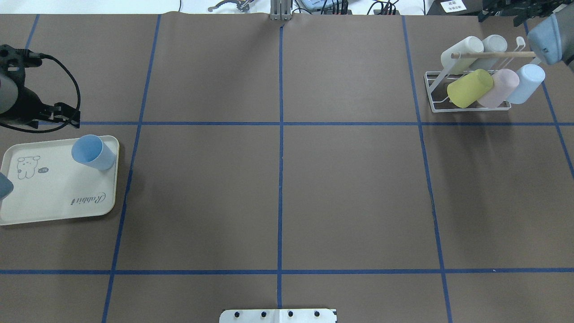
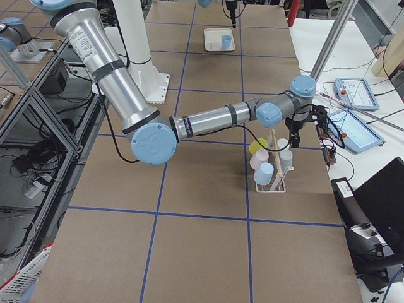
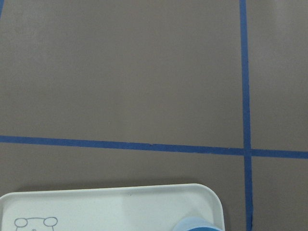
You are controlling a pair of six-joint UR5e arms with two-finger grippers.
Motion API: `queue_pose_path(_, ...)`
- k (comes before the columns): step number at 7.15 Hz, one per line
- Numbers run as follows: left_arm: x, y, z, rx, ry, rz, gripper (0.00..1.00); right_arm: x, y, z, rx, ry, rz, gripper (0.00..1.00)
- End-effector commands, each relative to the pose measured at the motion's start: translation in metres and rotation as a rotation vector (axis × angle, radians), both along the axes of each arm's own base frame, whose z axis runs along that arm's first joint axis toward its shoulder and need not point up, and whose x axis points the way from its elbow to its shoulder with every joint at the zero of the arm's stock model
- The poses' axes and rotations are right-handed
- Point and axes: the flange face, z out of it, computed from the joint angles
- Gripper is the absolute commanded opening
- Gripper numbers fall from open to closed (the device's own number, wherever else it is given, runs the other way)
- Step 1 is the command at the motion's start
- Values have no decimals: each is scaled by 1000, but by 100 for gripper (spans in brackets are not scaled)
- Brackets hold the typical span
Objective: Transfer IKEA cup to right arm and place on rack
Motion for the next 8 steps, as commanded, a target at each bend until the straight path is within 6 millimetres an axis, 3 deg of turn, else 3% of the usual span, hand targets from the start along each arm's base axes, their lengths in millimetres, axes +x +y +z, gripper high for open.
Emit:
queue_pose_path(1,26,8,17,-47,1,62,100,0,1,0,0,-1,-1,98)
queue_pose_path(2,40,13,21,-71,14,99,100,-1,2,-7,3,-19,-6,98)
queue_pose_path(3,48,16,27,-82,8,115,91,0,5,-21,18,-43,-12,98)
queue_pose_path(4,53,17,34,-93,0,123,65,3,9,-37,44,-57,-13,98)
queue_pose_path(6,62,18,49,-109,-11,137,0,5,15,-51,55,-76,-14,98)
queue_pose_path(8,66,27,41,-172,77,201,0,6,17,-56,58,-81,-7,98)
